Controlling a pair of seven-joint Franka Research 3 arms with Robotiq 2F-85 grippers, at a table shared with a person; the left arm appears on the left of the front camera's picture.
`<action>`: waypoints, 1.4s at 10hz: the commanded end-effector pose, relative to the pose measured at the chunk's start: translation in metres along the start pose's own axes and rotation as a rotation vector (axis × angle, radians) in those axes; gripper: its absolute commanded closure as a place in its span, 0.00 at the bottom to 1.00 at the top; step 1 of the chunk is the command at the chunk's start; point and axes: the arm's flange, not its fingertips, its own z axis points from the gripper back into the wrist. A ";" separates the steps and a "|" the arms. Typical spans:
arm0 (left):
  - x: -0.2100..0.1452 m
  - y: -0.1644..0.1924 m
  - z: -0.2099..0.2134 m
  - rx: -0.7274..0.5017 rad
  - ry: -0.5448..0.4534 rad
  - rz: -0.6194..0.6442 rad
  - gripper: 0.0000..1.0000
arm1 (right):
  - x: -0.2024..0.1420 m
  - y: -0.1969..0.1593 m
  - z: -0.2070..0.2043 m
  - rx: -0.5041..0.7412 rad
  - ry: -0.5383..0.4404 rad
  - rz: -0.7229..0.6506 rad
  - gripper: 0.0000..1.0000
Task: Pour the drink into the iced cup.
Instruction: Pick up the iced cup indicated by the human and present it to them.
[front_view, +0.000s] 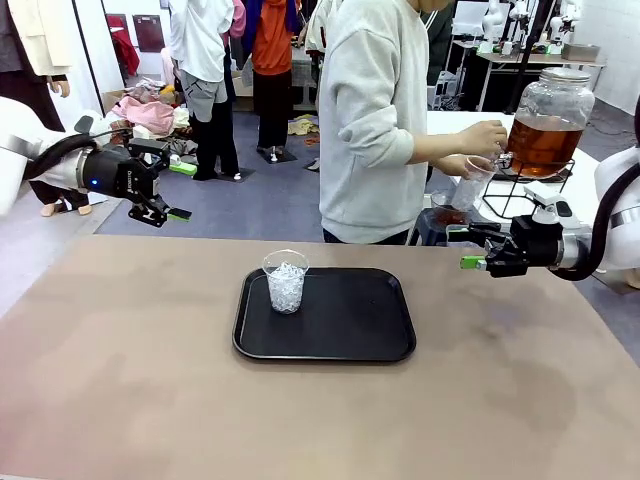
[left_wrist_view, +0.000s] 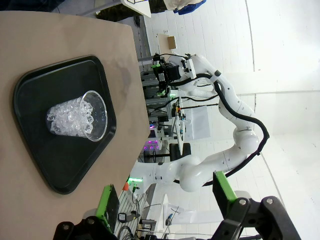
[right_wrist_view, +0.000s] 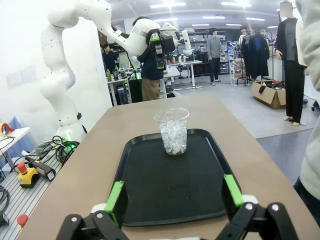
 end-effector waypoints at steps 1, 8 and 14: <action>-0.002 -0.003 -0.001 -0.009 -0.007 -0.001 0.00 | 0.003 -0.001 0.000 -0.004 0.008 0.004 0.00; -0.002 -0.003 -0.001 -0.009 -0.007 -0.001 0.00 | 0.003 -0.001 0.000 -0.004 0.008 0.004 0.00; -0.002 -0.003 -0.001 -0.009 -0.007 -0.001 0.00 | 0.003 -0.001 0.000 -0.004 0.008 0.004 0.00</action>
